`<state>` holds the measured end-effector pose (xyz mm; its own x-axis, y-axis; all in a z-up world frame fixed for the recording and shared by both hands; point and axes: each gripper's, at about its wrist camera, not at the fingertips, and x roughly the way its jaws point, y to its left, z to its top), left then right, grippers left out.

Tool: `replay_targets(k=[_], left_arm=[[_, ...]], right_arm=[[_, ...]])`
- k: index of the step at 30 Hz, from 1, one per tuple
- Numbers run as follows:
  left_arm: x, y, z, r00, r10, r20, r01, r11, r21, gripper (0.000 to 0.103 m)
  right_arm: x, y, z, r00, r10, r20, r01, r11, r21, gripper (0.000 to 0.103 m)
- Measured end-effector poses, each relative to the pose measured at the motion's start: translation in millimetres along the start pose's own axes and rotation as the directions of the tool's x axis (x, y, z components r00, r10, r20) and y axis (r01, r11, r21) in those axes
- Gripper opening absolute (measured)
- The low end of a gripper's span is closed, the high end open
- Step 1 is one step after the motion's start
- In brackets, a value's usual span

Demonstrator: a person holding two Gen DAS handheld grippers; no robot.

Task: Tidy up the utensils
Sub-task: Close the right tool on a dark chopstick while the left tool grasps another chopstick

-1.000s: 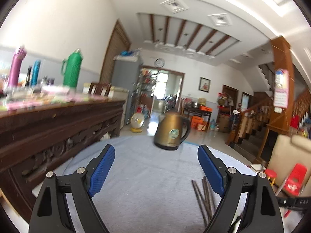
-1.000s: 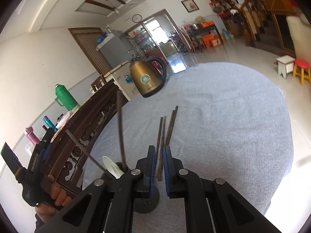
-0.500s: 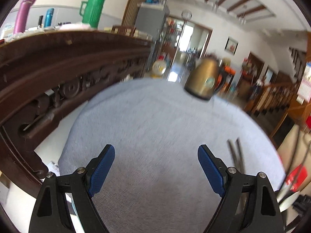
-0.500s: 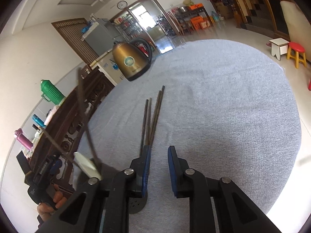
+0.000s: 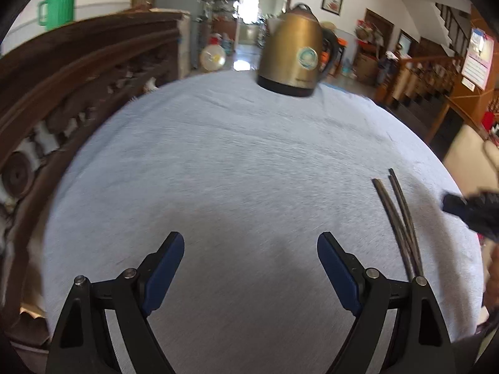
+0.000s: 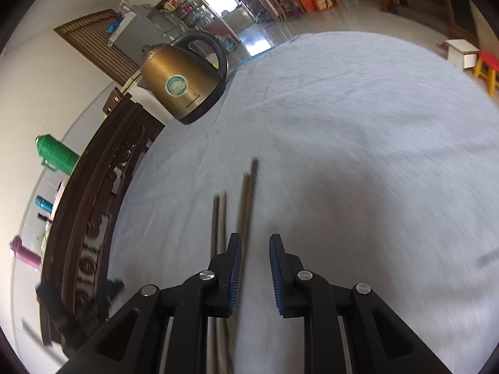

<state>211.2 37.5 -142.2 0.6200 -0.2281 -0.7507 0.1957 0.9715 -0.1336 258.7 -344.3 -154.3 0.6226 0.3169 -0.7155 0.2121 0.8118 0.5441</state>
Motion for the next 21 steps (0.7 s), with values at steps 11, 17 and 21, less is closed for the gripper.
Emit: replay_targets(k=[11,17,21], left_arm=[[41,-56,37,0.984,-0.13,-0.123,0.142,0.986,0.088,0.087],[63,-95,46,0.966,-0.181,-0.186,0.212,0.963,0.164,0.087],[72,-116,49,0.943,-0.243,-0.228,0.287,0.94,0.185,0.086]], right_arm=[[83,22,70,0.988,-0.109,-0.11,0.112,0.993,0.026,0.02],[105,35,74,0.961,-0.242,-0.13,0.242,0.97,-0.018,0.021],[108,41,72,0.953,-0.279,-0.117,0.273,0.96,-0.063,0.01]])
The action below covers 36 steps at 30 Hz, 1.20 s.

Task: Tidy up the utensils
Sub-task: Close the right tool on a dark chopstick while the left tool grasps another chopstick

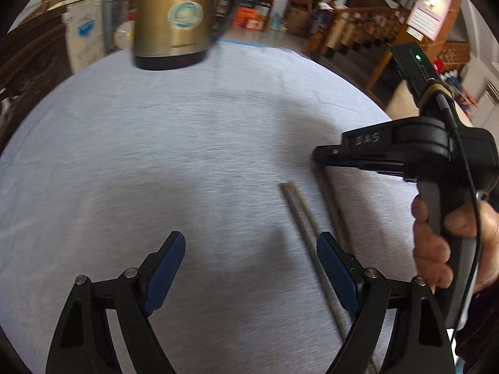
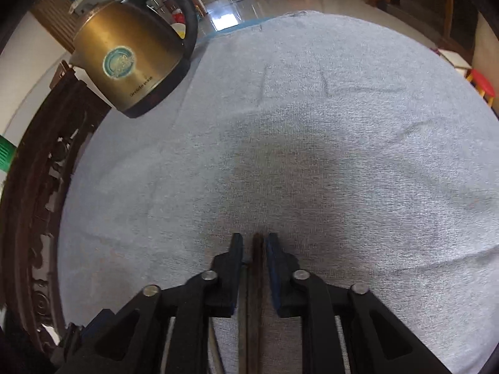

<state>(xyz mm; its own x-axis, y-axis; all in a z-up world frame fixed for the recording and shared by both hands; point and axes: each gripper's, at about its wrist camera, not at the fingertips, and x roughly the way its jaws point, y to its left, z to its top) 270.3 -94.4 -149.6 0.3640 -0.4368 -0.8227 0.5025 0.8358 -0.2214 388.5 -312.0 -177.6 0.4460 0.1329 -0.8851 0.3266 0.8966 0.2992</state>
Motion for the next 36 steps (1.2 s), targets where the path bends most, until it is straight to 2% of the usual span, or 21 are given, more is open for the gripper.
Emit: replay_targets(k=[1,3,8,13,14,15,17,19,21,23,27,29,30,31,32,36], left_arm=[[5,-5,1,1.0,-0.001,-0.015,0.002,1.0,0.02,0.084],[15,-13,3,0.999,0.011,-0.045,-0.009,0.999,0.043,0.073],[26,-27,9,0.996,0.078,-0.045,-0.073,0.991,0.111,0.069],[32,-32,18,0.994,0.092,-0.051,-0.085,0.988,0.129,0.067],[33,-33,20,0.993,0.098,-0.06,-0.09,0.987,0.134,0.066],[35,-33,22,0.992,0.11,-0.065,-0.1,0.985,0.14,0.06],[38,-37,26,0.984,0.164,-0.073,-0.149,0.973,0.177,0.053],[39,-36,31,0.983,0.159,-0.09,-0.141,0.973,0.184,0.049],[39,-32,34,0.982,0.162,-0.101,-0.141,0.972,0.189,0.039],[38,-25,38,0.979,0.165,-0.123,-0.142,0.974,0.176,0.034],[41,-12,41,0.976,0.159,-0.15,-0.135,0.978,0.16,0.034],[43,-7,47,0.978,0.132,-0.164,-0.113,0.986,0.124,0.041],[46,-4,51,0.978,0.121,-0.169,-0.104,0.989,0.108,0.05],[48,-3,54,0.978,0.117,-0.174,-0.103,0.991,0.086,0.052],[50,-2,56,0.978,0.121,-0.173,-0.109,0.991,0.077,0.054],[58,-2,66,0.978,0.145,-0.152,-0.139,0.989,0.048,0.052]], right_arm=[[-1,-1,-1,1.0,0.0,0.004,0.0,1.0,-0.008,0.007],[-3,-9,-3,1.0,0.009,0.013,-0.009,1.0,-0.003,0.007],[-11,-35,-5,0.999,0.04,0.005,-0.04,0.999,0.035,0.008],[-14,-50,-3,0.997,0.072,-0.038,-0.069,0.995,0.071,0.011],[-13,-51,-3,0.995,0.074,-0.06,-0.07,0.994,0.081,0.011],[-13,-51,-3,0.995,0.073,-0.073,-0.067,0.994,0.084,0.011],[-13,-47,-2,0.994,0.069,-0.088,-0.062,0.995,0.074,0.016],[-13,-43,-3,0.993,0.067,-0.096,-0.06,0.996,0.068,0.028],[-12,-38,-2,0.993,0.063,-0.097,-0.057,0.996,0.062,0.032],[-12,-30,-2,0.994,0.037,-0.098,-0.034,0.999,0.03,0.034],[-8,-11,-2,0.997,-0.044,-0.069,0.041,0.998,-0.051,0.033],[-8,-4,-4,0.994,-0.103,-0.044,0.097,0.988,-0.119,0.027],[-7,0,-5,0.991,-0.128,-0.032,0.122,0.982,-0.145,0.019],[-6,4,-6,0.989,-0.15,-0.016,0.145,0.975,-0.169,0.012],[-5,6,-7,0.986,-0.168,0.002,0.166,0.967,-0.191,0.011],[-9,2,-10,0.987,-0.156,0.03,0.159,0.962,-0.224,0.007]])
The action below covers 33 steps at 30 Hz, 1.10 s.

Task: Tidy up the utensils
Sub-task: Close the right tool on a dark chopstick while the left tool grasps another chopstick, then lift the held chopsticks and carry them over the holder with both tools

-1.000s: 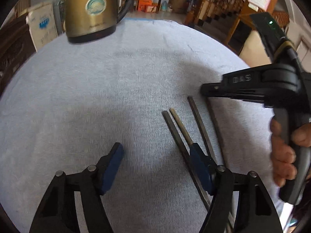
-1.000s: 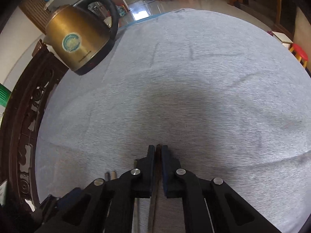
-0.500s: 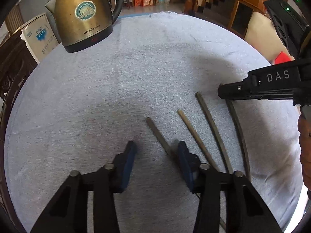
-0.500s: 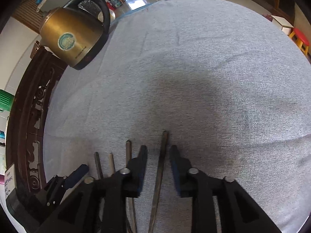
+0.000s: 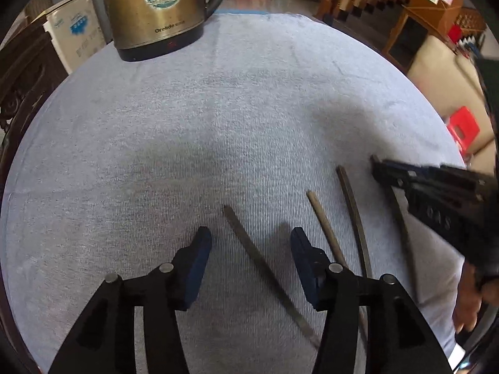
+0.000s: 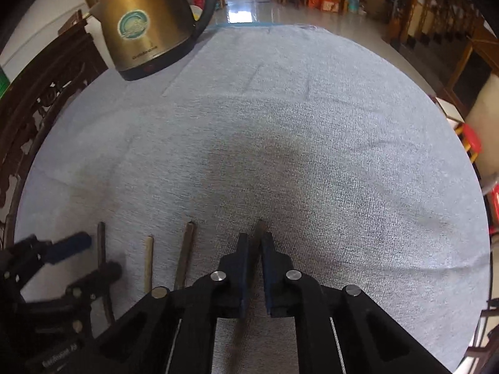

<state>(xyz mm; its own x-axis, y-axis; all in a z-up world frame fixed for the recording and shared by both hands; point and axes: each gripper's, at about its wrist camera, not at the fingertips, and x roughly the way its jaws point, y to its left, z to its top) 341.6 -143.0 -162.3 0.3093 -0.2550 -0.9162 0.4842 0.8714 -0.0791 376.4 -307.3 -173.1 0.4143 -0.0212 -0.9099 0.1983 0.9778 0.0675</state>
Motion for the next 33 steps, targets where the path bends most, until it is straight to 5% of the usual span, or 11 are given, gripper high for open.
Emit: replay_targets(k=[1,3,6,19,33], left_arm=[[3,-3,3,1.0,0.013,0.011,-0.013,1.0,-0.005,0.046],[4,-5,5,0.998,0.057,0.036,-0.057,0.998,0.012,0.014],[3,3,1,0.998,0.011,0.06,-0.009,1.0,-0.021,0.007],[-63,19,-37,0.972,0.031,0.232,-0.022,0.999,-0.043,0.005],[-164,56,-99,0.886,0.135,0.444,-0.019,0.967,-0.255,0.005]], right_arm=[[-2,-4,-4,1.0,0.008,0.007,-0.008,1.0,0.003,0.007],[-5,-12,-10,0.999,0.042,0.022,-0.042,0.999,0.025,0.007],[-10,-26,-20,0.993,0.114,0.041,-0.117,0.99,0.074,0.007],[-92,-70,-67,0.938,0.218,0.268,-0.263,0.954,0.144,0.007],[-196,-90,-142,0.843,0.19,0.503,-0.316,0.932,0.177,0.006]])
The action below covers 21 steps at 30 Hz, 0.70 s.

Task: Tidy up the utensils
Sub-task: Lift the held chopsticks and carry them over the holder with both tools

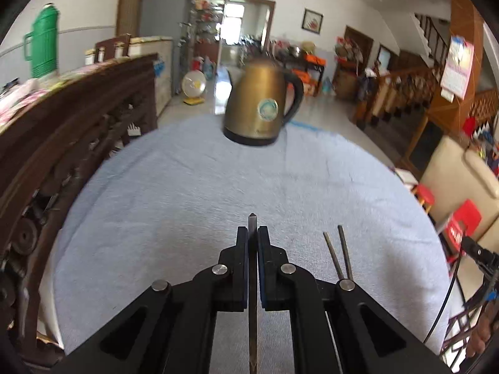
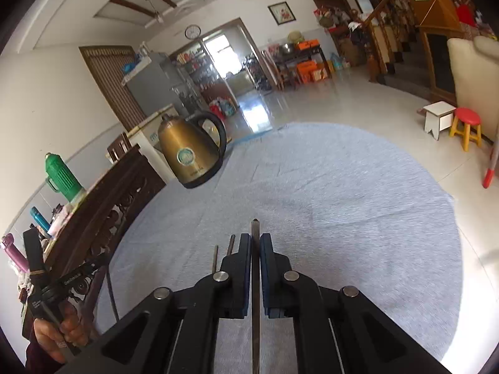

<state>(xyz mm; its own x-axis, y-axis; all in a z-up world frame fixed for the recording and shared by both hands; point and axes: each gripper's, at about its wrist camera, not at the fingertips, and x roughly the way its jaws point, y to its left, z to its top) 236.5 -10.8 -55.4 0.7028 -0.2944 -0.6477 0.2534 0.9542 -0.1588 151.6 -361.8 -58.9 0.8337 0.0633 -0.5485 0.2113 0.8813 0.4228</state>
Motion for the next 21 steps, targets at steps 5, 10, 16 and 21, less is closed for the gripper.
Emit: replay_targets(k=[5,10,16,21], left_arm=[[-47,2,-6,0.996,0.01,0.089,-0.008,1.0,-0.018,0.005],[-97,1,-17,0.981,0.011,0.194,-0.005,0.999,-0.033,0.005],[-129,-6,-29,0.96,0.04,0.277,-0.034,0.999,-0.028,0.005],[-159,-8,-34,0.942,0.042,0.332,-0.026,0.998,-0.052,0.005]], right_arm=[[-42,9,-4,0.997,0.014,0.073,-0.013,1.0,-0.009,0.006],[-80,23,-10,0.986,0.02,0.163,-0.013,0.999,-0.043,0.006],[-112,41,-16,0.967,0.018,0.255,0.004,0.996,-0.085,0.006],[-130,51,-18,0.952,0.035,0.302,-0.005,0.995,-0.099,0.007]])
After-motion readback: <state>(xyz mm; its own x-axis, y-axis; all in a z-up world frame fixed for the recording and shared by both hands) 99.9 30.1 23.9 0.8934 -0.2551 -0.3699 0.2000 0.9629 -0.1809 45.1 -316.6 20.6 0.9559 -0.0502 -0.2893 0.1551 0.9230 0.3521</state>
